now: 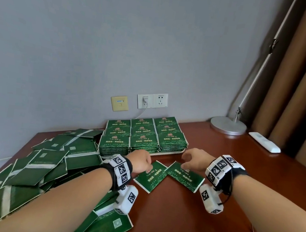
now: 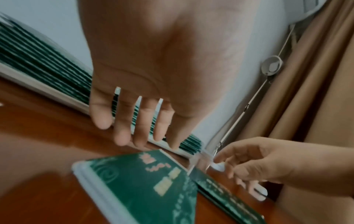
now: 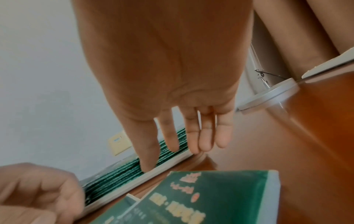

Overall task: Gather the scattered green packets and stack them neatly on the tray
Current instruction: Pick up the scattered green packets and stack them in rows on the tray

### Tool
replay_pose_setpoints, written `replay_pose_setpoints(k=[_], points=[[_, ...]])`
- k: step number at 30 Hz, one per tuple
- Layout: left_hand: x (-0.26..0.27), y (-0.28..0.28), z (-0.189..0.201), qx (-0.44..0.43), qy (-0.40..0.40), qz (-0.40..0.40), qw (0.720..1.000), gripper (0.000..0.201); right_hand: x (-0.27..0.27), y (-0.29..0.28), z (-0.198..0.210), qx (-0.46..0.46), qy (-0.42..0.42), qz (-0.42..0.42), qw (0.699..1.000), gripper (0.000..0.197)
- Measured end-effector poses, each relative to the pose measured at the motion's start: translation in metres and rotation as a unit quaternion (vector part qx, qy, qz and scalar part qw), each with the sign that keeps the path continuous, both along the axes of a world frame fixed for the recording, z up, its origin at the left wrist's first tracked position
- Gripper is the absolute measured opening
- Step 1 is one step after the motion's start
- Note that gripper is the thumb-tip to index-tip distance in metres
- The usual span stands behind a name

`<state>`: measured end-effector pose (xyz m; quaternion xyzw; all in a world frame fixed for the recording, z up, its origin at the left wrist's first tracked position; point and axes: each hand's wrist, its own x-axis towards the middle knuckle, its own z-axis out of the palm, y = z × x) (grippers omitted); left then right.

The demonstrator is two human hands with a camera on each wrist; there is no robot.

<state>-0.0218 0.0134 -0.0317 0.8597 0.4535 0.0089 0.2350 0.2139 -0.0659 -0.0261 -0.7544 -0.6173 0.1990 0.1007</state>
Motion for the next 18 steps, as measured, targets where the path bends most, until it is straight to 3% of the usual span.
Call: replay_pose_setpoints(k=[7, 12, 15, 18], points=[[-0.007, -0.002, -0.018, -0.010, 0.102, 0.053, 0.993, 0.058, 0.007, -0.006, -0.016, -0.086, -0.059, -0.063, 0.993, 0.061], [-0.001, -0.006, -0.019, -0.034, 0.099, 0.057, 0.993, 0.050, 0.004, -0.005, -0.018, -0.079, -0.037, -0.077, 0.993, 0.053], [0.000, -0.006, -0.019, -0.029, 0.067, 0.065, 0.995, 0.056, 0.000, -0.008, -0.012, -0.066, -0.026, -0.068, 0.995, 0.044], [-0.002, -0.008, -0.012, -0.040, 0.020, 0.077, 0.996, 0.047, 0.002, -0.006, -0.008, -0.018, 0.004, -0.067, 0.998, 0.035]])
